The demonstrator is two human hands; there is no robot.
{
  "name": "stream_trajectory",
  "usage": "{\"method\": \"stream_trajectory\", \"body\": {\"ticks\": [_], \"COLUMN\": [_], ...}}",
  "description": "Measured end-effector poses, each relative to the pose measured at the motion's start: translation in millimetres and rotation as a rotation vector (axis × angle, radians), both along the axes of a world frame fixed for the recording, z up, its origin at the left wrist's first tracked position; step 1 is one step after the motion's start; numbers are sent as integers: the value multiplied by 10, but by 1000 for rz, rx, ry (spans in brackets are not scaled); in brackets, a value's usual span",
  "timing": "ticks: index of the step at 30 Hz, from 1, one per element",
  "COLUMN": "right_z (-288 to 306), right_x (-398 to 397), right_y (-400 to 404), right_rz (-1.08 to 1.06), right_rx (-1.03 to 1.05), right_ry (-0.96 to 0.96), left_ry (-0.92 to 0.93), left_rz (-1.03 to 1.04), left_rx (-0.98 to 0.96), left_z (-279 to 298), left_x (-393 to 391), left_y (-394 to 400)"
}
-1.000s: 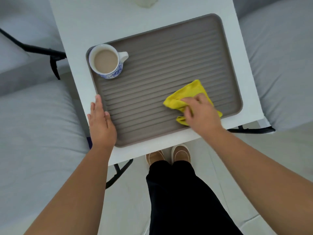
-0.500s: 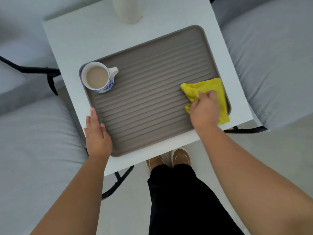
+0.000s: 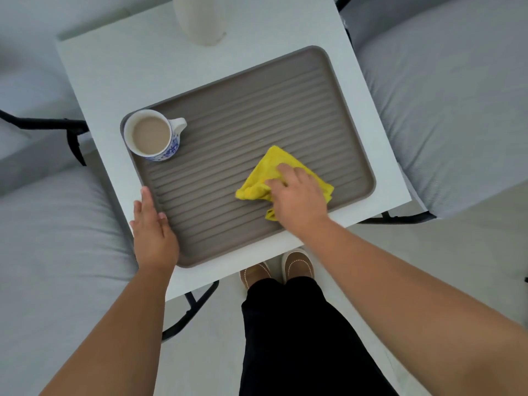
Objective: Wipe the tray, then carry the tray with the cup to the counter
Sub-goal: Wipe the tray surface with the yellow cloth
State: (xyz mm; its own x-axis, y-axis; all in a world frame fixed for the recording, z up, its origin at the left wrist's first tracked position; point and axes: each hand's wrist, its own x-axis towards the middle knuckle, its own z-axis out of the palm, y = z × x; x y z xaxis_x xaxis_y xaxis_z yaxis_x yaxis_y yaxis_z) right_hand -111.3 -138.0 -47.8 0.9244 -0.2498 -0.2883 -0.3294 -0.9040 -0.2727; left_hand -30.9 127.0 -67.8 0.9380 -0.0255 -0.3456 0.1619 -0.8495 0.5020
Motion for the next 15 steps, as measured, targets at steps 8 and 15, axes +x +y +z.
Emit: {"method": "stream_trajectory", "body": {"ticks": [8, 15], "right_z": [-45, -21], "right_x": [-229, -13], "right_y": [-805, -125], "right_rz": [-305, -322], "right_rx": [-123, -55], "right_ry": [-7, -15], "left_ry": [-21, -3], "left_rz": [-9, 2], "left_rx": [25, 4], "left_z": [-38, -38], "left_x": [-12, -8], "left_y": [-13, -21]}}
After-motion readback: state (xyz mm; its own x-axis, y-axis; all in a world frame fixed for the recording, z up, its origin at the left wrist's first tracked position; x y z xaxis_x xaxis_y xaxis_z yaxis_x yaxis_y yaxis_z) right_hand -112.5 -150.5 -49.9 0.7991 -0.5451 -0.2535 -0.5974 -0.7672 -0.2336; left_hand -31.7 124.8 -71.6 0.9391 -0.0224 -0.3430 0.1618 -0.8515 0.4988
